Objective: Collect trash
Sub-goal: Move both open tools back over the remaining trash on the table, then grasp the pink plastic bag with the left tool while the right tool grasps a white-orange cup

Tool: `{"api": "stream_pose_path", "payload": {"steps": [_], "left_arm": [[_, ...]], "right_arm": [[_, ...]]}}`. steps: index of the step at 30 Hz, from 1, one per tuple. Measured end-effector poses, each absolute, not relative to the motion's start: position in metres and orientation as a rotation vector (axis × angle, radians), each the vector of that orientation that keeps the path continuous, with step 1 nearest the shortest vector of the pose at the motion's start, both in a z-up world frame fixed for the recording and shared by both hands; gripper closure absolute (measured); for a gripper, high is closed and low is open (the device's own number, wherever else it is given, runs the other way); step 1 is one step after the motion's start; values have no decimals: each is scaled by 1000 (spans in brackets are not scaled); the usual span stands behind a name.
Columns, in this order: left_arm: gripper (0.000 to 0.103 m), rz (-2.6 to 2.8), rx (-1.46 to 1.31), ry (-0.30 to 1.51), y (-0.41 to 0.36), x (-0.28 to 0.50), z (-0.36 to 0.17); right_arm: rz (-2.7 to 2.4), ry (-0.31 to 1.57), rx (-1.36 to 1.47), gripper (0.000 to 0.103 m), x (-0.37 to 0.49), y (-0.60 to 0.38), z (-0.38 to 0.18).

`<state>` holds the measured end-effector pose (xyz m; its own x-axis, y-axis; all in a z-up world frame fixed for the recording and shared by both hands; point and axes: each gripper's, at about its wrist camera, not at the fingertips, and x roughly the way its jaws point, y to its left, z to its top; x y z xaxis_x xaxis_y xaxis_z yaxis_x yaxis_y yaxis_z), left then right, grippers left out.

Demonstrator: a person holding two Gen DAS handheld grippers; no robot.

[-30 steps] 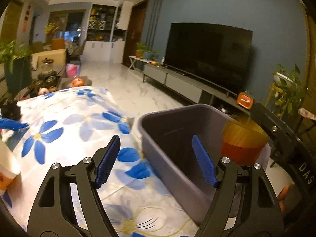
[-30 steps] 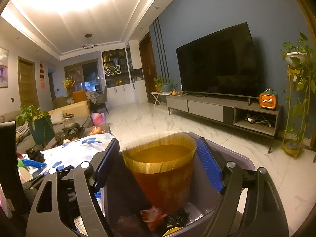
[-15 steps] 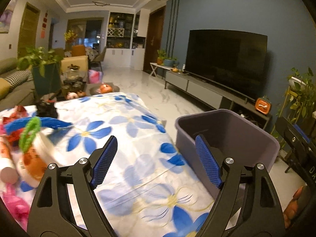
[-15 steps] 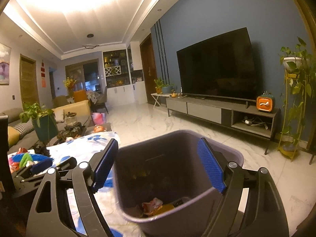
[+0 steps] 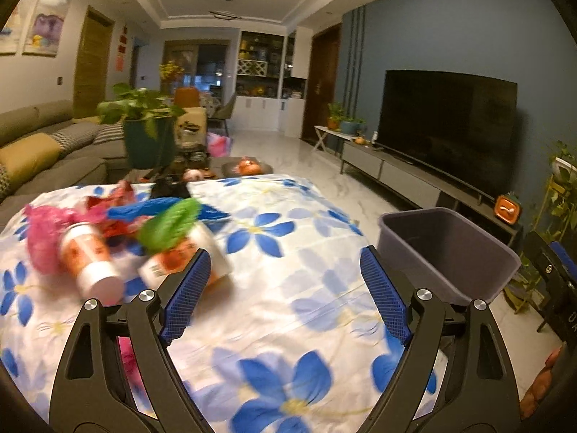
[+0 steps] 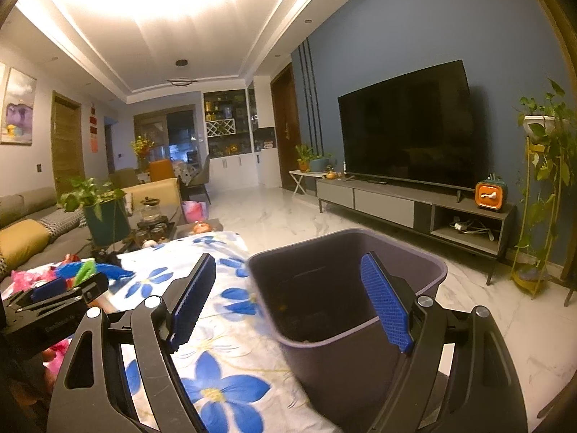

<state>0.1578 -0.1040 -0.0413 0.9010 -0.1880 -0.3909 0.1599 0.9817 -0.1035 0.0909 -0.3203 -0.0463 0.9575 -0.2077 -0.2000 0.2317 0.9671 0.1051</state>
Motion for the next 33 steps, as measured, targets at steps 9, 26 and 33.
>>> {"api": "stream_pose_path", "payload": {"steps": [9,26,33], "left_arm": [[19,-57,-90,387,-45,121,-47],[19,43,-126,431,21,100,-84],[19,33,-104,465,16,117,-96]], "right_arm": [[-135,197,99,23,84,-281,-47],[40,261,64,23,97,-215,-68],[69,287,70,23,110,-207,-77]]}}
